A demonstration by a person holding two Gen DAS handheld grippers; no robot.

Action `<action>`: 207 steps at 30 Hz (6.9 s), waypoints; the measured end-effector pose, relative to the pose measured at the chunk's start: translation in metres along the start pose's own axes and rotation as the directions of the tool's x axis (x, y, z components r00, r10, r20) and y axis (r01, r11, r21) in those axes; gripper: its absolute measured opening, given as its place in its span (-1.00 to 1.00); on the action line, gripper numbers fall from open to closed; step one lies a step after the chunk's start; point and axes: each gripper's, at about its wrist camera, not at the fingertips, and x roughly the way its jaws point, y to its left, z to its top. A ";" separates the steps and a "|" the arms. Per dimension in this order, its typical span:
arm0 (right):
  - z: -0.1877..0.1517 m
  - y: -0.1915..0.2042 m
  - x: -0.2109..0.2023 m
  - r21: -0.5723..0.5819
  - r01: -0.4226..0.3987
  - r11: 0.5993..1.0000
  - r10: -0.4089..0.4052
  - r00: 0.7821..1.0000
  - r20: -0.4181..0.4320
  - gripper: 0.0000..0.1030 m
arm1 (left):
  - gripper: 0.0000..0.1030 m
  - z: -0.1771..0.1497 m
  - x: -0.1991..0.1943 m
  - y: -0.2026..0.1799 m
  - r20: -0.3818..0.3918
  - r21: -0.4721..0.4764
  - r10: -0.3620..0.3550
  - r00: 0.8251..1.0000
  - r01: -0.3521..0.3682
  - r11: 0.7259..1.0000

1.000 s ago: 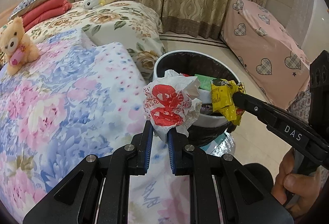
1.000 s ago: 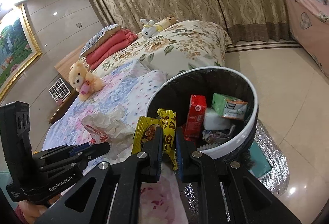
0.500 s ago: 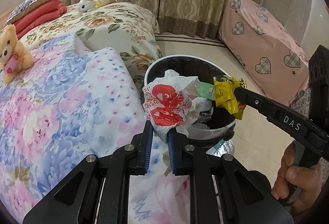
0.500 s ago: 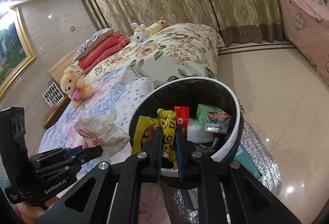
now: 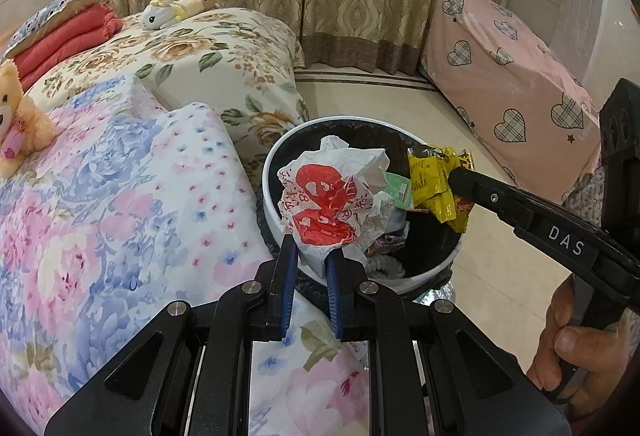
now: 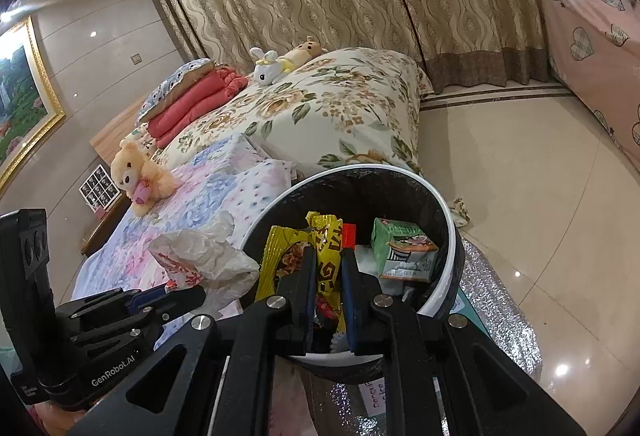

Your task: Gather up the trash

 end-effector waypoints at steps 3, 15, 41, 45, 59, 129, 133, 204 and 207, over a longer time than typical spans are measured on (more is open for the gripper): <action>0.000 -0.001 0.000 0.002 0.001 1.000 -0.001 1.000 0.000 -0.77 | -0.75 0.002 0.002 -0.001 -0.001 0.001 0.001 1.000 -0.001 1.000; 0.004 -0.009 0.002 0.012 0.007 1.000 -0.007 1.000 -0.006 -0.77 | -0.74 0.008 0.012 -0.006 -0.009 0.014 0.006 1.000 -0.006 1.000; 0.010 -0.019 0.011 0.033 0.018 0.999 -0.017 0.999 -0.029 -0.77 | -0.74 0.019 0.030 -0.008 -0.025 0.020 0.012 1.000 -0.012 1.000; 0.010 -0.019 0.012 0.032 0.017 0.999 -0.016 0.999 -0.030 -0.77 | -0.74 0.021 0.032 -0.008 -0.025 0.024 0.013 1.000 -0.012 1.000; 0.013 -0.021 0.020 0.040 0.022 0.999 -0.019 0.999 -0.050 -0.73 | -0.74 0.026 0.043 -0.011 -0.037 0.022 0.010 0.999 -0.009 1.000; -0.065 0.114 -0.062 -0.161 -0.076 0.984 0.093 0.991 0.099 0.54 | 0.46 -0.127 -0.156 0.083 0.246 -0.247 0.285 0.927 -0.224 0.943; -0.077 0.140 -0.075 -0.221 -0.072 0.973 0.101 0.987 0.123 0.56 | 0.85 -0.143 -0.187 0.090 0.327 -0.285 0.327 0.887 -0.237 0.929; -0.127 0.175 -0.081 -0.279 -0.038 0.960 0.099 0.973 0.208 1.00 | 1.00 -0.187 -0.205 0.098 0.359 -0.310 0.477 0.803 -0.379 0.872; -0.127 0.175 -0.081 -0.279 -0.038 0.960 0.099 0.973 0.207 1.00 | 1.00 -0.186 -0.205 0.097 0.359 -0.310 0.471 0.805 -0.374 0.874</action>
